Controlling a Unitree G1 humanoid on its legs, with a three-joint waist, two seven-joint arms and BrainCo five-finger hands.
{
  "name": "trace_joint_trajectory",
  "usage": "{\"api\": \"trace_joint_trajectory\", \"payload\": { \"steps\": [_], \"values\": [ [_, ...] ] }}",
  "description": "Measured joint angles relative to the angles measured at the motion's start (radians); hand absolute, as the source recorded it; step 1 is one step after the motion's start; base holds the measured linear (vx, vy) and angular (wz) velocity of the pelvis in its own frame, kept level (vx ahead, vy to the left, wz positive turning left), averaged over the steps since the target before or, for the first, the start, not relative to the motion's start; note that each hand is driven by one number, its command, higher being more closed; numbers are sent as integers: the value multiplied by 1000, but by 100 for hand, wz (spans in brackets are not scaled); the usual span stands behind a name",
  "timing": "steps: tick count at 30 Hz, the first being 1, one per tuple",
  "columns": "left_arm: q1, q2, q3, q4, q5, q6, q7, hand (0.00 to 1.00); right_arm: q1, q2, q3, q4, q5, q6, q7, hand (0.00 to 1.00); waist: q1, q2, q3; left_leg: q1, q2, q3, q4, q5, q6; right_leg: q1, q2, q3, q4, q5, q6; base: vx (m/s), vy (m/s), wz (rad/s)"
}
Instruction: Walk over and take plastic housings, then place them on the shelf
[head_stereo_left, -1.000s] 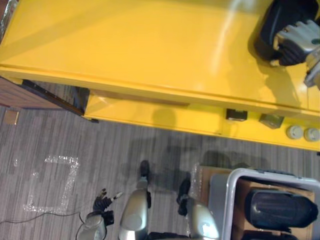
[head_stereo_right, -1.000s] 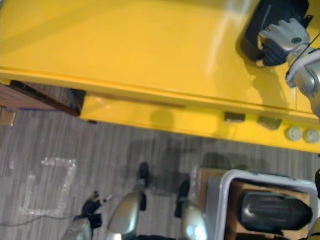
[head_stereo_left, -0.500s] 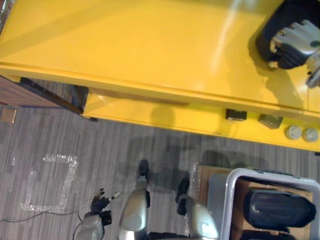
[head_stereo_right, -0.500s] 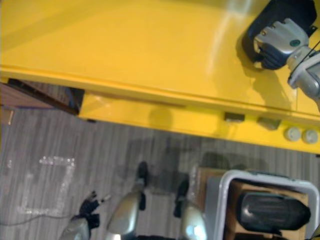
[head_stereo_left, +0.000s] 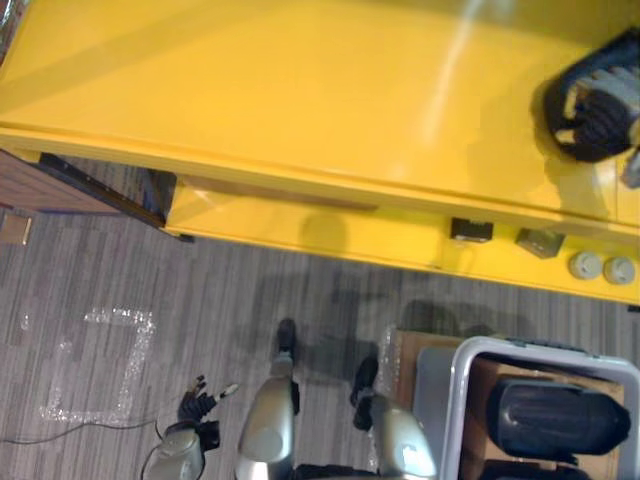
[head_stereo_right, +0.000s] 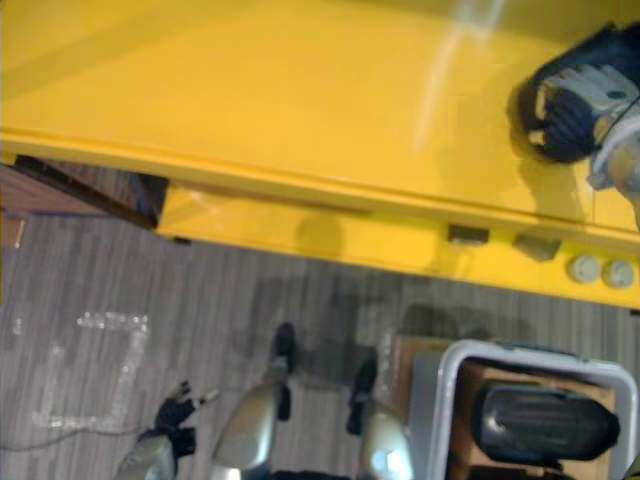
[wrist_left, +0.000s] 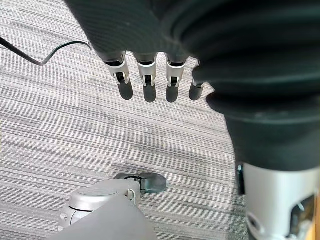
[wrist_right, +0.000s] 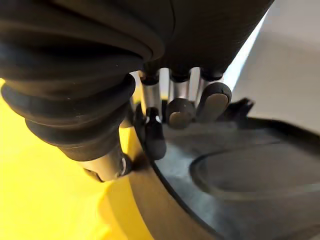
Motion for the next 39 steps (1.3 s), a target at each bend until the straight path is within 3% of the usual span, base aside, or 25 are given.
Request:
{"api": "trace_joint_trajectory", "payload": {
  "steps": [3, 6, 14, 22, 30, 31, 36, 39],
  "values": [
    [0, -4, -1, -1, 0, 0, 0, 0, 0, 12, -6, 1, 38, 35, 14, 100, -1, 1, 0, 7, 1, 5, 0, 0, 0, 3, 0, 5, 1, 0, 0, 0, 0, -5],
    [0, -5, -1, 0, 0, 0, 1, 0, 0, 28, -20, 9, 37, 35, 9, 100, -2, 1, 0, 7, 1, 6, 0, 0, 0, 2, 0, 5, 2, 0, 0, 0, 0, 0],
    [0, -14, -1, 0, 0, 0, 2, 0, -1, 54, -28, 7, 12, -21, -40, 100, -1, 1, 0, 7, 0, 5, 0, 0, 0, 2, -1, 5, 2, 0, 0, 0, 0, 0],
    [0, -23, -1, 0, 0, 0, 2, 0, -17, 54, -14, -8, -277, -184, -286, 100, 0, 7, -3, 5, 0, 2, 0, 0, 0, 2, 0, 0, 2, 0, 0, 0, 0, 0],
    [0, -22, -1, 1, 0, -1, 1, 0, -85, 54, 63, -16, -437, -259, -462, 100, 16, 7, -4, -9, -3, -9, 0, 0, 0, -5, 0, -7, 0, 0, 0, 0, 0, 4],
    [0, -22, -1, 0, 0, -3, 1, 0, -85, 54, 67, -16, -447, -270, -484, 0, 21, 7, -4, -9, -3, -9, 0, 0, 0, -4, 0, -7, -1, 0, 0, 0, 0, 0],
    [0, -22, -1, 1, 1, -4, 0, 0, -93, 54, 109, -17, -427, -264, -464, 0, 27, 7, -4, -13, -6, -22, 0, 0, 0, 3, -1, -22, -9, 0, 0, 10, -4, 7],
    [0, -22, -1, 2, 1, -5, -3, 0, -93, 54, 111, -16, -319, -192, -452, 0, 29, 8, -4, -16, -8, -31, 0, 0, 0, 4, -1, -28, -11, 0, 0, 19, -10, 7]
  ]
}}
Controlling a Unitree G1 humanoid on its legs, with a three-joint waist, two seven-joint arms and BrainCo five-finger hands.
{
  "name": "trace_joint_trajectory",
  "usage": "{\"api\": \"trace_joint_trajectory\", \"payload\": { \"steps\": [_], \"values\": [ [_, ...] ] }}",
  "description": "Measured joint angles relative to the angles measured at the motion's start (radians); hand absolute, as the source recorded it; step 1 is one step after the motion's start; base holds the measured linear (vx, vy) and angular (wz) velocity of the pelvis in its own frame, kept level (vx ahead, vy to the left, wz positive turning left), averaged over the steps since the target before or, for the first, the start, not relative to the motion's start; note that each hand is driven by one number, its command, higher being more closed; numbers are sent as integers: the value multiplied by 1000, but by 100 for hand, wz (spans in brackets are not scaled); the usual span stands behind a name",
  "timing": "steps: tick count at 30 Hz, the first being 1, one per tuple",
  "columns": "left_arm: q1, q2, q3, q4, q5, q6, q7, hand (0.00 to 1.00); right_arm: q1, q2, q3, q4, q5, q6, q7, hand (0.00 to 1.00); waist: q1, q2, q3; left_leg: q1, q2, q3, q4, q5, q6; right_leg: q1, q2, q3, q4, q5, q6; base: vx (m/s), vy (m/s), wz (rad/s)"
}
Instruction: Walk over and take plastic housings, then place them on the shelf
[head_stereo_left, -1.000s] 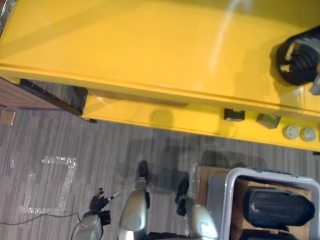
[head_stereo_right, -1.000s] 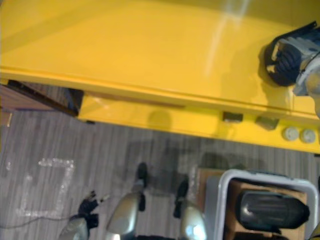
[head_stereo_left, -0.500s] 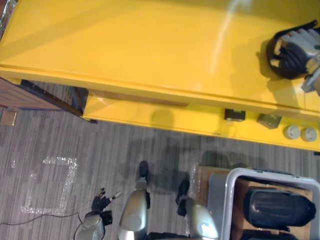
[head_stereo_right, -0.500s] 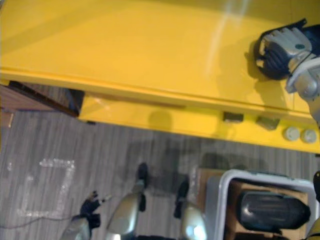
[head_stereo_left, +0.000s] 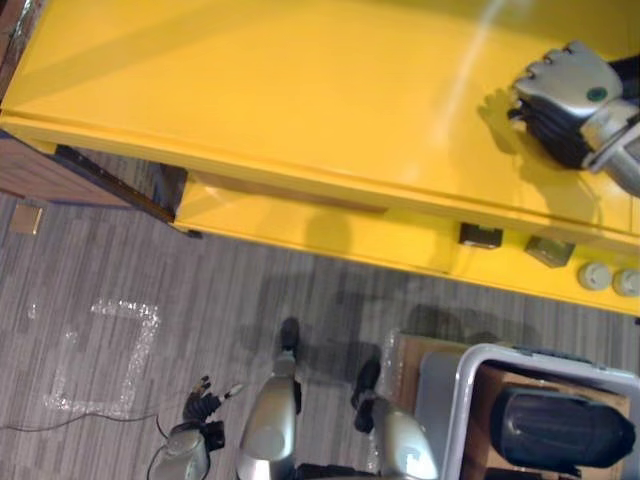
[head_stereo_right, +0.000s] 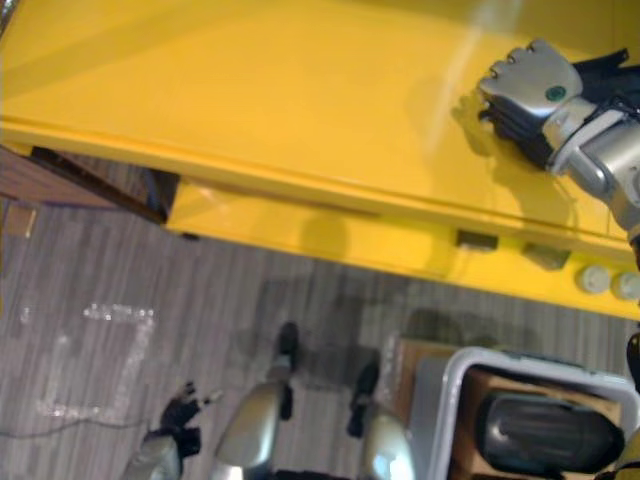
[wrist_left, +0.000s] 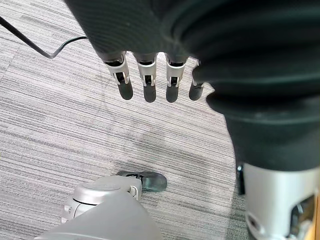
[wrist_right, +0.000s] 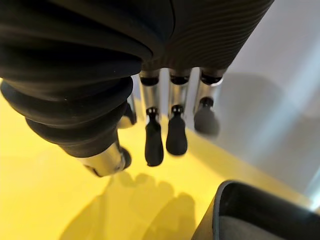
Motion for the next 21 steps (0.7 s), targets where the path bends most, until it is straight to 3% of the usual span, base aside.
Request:
{"api": "trace_joint_trajectory", "payload": {
  "steps": [4, 6, 8, 11, 12, 14, 18, 21],
  "values": [
    [0, -4, -2, 1, 0, -25, -2, 0, 17, 13, -55, -2, 160, 96, -119, 0, 1, 7, -3, 0, -1, 1, 0, 0, 0, 0, -1, 0, -1, 0, 0, 0, 0, 0],
    [0, -17, -5, 1, -1, -37, 1, 0, 40, 60, -194, -15, 283, 164, -179, 0, -2, 18, -9, 0, -1, 4, 0, 0, 0, -1, -2, 2, -2, 0, 0, 0, 0, 0],
    [0, -37, -21, 2, -4, -41, 6, 0, 78, 115, -401, -67, 485, 249, -237, 0, -6, 37, -19, 5, -1, 11, 0, 0, 0, -1, -3, 7, -3, 1, 0, 11, -4, -5],
    [1, -52, -29, 1, -9, -41, 10, 0, 193, 139, -609, -168, 615, 297, -274, 0, -16, 46, -24, 8, 0, 21, 0, -1, 0, -1, -3, 16, -4, 3, 1, 8, -5, -10],
    [5, -66, -30, 4, -10, -40, 16, 0, 265, 179, -711, -225, 676, 318, -285, 0, -42, 46, -24, 8, 0, 27, 0, -1, 0, -2, -3, 24, -5, 7, 3, 16, -1, -15],
    [8, -79, -30, 4, -10, -40, 18, 0, 341, 232, -791, -264, 745, 346, -296, 0, -71, 46, -25, 16, 0, 37, 0, -2, 2, -2, -3, 35, -5, 11, 5, 2, 8, -22],
    [7, -94, -21, 21, -11, -43, 25, 0, 430, 303, -881, -276, 853, 365, -329, 0, -111, 58, -31, 27, 6, 63, 1, -7, 4, -6, 0, 64, -5, 17, 6, -20, 3, -21],
    [6, -103, -1, 42, -33, -41, 42, 0, 438, 326, -909, -295, 945, 389, -324, 0, -116, 59, -31, 25, 12, 81, 1, -6, 4, -20, 4, 81, -3, 19, 4, -19, -8, -18]
  ]
}}
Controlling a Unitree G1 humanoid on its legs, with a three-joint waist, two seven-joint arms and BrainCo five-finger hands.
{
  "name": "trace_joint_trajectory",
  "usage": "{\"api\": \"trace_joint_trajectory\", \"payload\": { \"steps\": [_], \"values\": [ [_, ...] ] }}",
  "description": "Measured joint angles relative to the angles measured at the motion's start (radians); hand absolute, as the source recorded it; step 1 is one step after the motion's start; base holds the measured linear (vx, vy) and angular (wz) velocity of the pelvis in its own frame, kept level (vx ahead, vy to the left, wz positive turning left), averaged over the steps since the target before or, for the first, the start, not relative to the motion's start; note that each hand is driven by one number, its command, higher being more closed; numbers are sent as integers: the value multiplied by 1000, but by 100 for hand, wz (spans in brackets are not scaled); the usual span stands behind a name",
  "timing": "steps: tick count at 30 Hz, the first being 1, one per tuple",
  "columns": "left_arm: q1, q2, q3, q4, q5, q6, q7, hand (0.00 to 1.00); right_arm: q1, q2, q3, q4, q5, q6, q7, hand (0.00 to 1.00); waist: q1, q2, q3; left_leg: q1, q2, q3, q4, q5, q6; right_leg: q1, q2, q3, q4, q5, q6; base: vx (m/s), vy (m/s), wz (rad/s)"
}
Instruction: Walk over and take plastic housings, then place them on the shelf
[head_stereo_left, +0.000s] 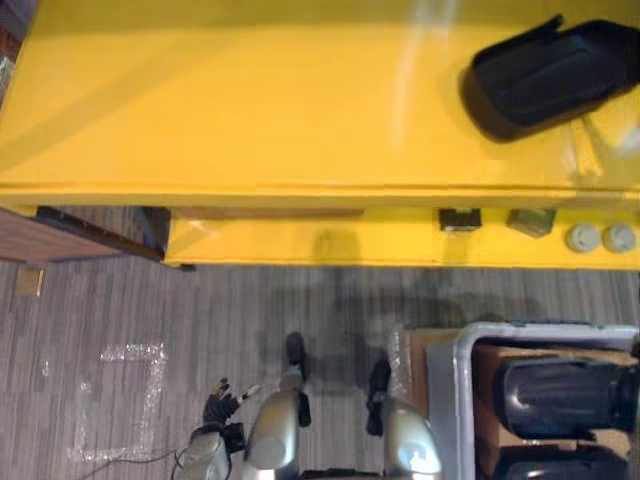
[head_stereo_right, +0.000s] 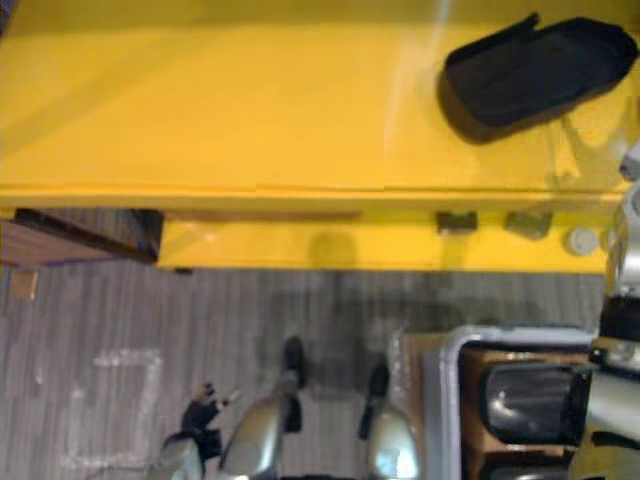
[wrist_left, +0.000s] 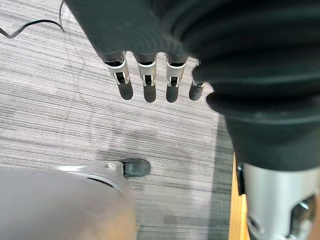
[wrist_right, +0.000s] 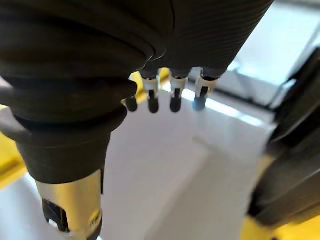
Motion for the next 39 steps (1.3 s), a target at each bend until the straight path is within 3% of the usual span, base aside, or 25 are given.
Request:
{"api": "trace_joint_trajectory", "payload": {
  "steps": [5, 8, 14, 17, 27, 39],
  "values": [
    [0, 1, 4, 15, -10, -1, 11, 0, 18, 30, -36, 1, 113, 7, 72, 0, -1, 0, 0, 1, 2, 0, 0, 0, 0, 0, 2, 3, 2, 5, -1, -1, -3, -1],
    [0, 1, 14, 32, -10, -3, 11, 0, 11, 31, -34, 31, 130, 6, 167, 0, 2, 0, 0, 1, 1, -1, 0, 0, 0, 1, 2, 3, 2, 5, -1, 0, 0, 0],
    [0, 1, 14, 35, -10, -3, 12, 0, -63, 30, 7, 159, 285, 8, 325, 0, 2, -1, 0, 1, 0, -1, 0, 1, 0, 0, 1, 3, 4, 5, -1, 0, 0, 0],
    [0, 1, 14, 35, -10, 0, 12, 0, -101, 30, 38, 222, 362, 34, 392, 0, 4, -1, 0, 3, -1, -2, 0, 1, 0, 1, -1, 2, 7, 5, -1, 0, 0, 0],
    [0, -4, 11, 37, -15, 1, 14, 0, -177, 28, 82, 375, 431, 63, 421, 0, 28, 6, 4, 13, -5, -4, 0, 1, 0, 0, -9, 1, 36, -10, 0, 0, 0, 0],
    [-1, -21, 0, 37, -22, 0, 13, 0, -278, 24, 97, 438, 432, 70, 326, 0, 53, 37, 20, 3, -13, -8, 0, 1, 0, -38, -26, -2, 104, -49, 2, 3, -2, 1]
  ]
}}
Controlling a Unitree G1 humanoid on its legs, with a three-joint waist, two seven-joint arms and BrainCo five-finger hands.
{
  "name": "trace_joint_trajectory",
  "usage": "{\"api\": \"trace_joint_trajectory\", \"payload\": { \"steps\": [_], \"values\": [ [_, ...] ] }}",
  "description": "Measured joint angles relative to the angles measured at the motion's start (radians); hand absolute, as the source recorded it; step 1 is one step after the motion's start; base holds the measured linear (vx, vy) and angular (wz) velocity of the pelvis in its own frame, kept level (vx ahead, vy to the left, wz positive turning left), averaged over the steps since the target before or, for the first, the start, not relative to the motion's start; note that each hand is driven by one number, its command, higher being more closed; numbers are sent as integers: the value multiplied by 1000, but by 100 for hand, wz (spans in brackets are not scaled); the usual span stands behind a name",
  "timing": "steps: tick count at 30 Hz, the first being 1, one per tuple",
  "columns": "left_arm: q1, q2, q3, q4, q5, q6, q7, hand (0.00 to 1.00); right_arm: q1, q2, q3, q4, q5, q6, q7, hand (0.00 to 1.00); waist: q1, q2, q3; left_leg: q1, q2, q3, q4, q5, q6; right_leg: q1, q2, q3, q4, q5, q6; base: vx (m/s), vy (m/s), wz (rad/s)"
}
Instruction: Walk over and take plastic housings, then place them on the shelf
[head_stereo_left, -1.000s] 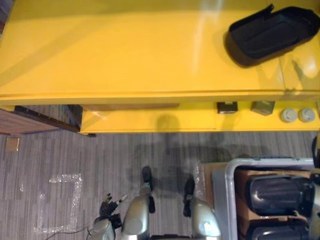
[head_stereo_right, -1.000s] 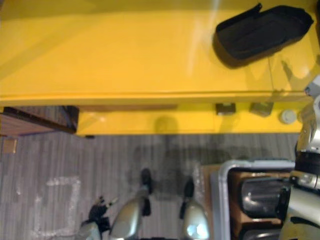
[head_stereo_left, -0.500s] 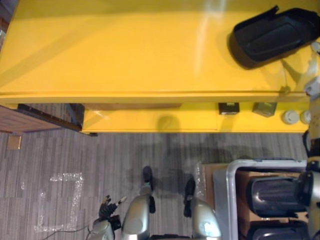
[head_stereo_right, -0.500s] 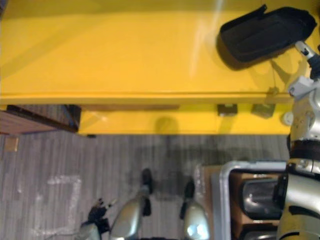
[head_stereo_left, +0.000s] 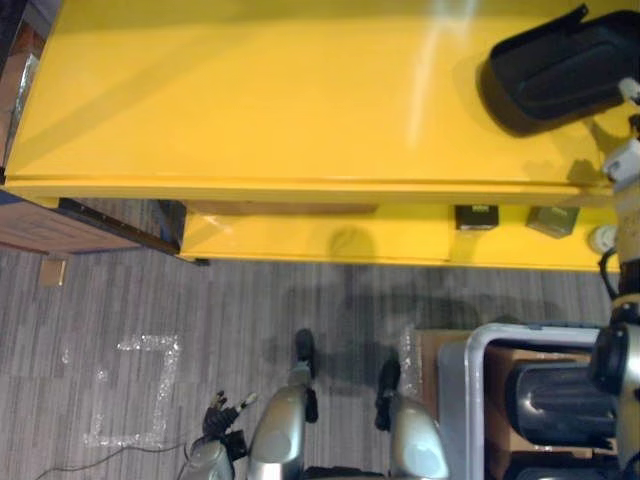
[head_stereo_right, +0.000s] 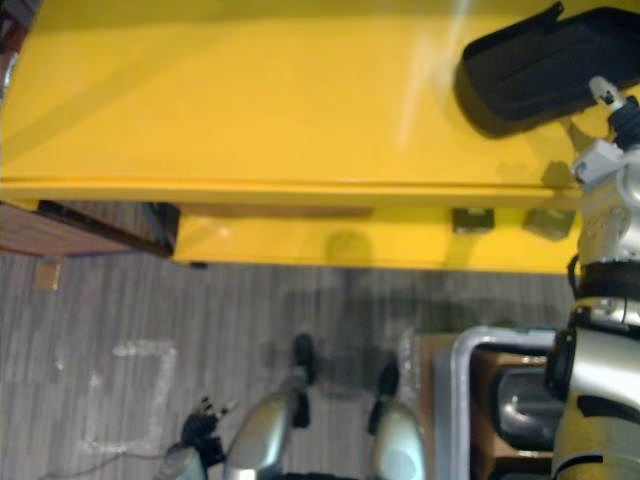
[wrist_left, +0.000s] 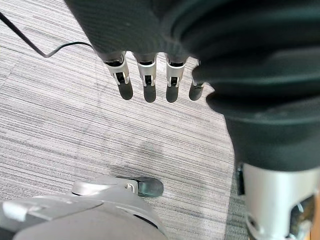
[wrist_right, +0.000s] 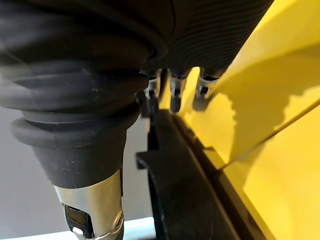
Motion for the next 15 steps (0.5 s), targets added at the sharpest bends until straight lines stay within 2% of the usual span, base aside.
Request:
{"api": "trace_joint_trajectory", "payload": {
  "steps": [6, 10, 15],
  "values": [
    [-1, -4, -8, 0, -32, 0, -1, 0, -77, -6, 22, 52, 0, 3, -108, 0, 13, 5, 3, -6, -6, -7, 7, 0, 0, -18, -13, -7, 44, -27, 0, 20, -14, 5],
    [-8, -13, -9, 0, -34, 0, -8, 0, -149, -9, 30, 67, -2, 2, -177, 0, 19, 23, 11, -27, -9, -25, 18, 1, -2, -40, -21, -21, 81, -46, -3, 4, -24, 12],
    [-7, -14, -12, -1, -34, 0, -27, 0, -234, -11, 135, 86, -31, 3, -164, 0, 30, 35, 13, -41, -13, -30, 20, 4, -6, -76, -35, -25, 131, -78, -8, 3, -36, 5]
  ]
}}
